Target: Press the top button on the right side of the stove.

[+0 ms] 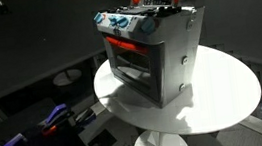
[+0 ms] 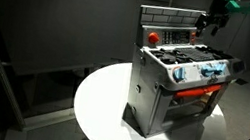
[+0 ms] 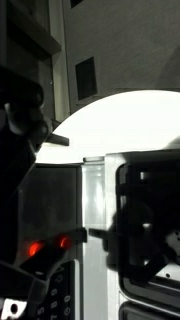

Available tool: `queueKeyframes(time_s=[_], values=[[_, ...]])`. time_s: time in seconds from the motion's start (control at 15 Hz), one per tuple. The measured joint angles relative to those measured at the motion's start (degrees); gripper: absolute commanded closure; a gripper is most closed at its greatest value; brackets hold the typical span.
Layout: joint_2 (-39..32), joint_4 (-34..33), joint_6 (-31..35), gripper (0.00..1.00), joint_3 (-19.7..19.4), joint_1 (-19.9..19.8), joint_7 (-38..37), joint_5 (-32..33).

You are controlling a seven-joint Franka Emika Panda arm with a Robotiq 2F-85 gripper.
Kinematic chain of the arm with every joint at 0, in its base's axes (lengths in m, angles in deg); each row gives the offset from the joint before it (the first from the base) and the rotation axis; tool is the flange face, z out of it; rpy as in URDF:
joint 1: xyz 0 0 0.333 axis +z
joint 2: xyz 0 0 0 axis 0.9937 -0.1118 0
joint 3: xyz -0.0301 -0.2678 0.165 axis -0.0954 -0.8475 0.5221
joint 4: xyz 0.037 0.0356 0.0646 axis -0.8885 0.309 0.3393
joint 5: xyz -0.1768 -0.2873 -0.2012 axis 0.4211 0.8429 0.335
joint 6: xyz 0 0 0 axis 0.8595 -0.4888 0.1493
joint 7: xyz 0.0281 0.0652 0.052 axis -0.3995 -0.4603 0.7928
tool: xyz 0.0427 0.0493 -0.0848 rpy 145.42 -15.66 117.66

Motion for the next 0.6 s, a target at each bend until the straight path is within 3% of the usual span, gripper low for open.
queueKeyframes(time_s=[0.6], values=[[-0.4,-0.1,1.3,0.0,0.0,0.0,0.5,0.0]])
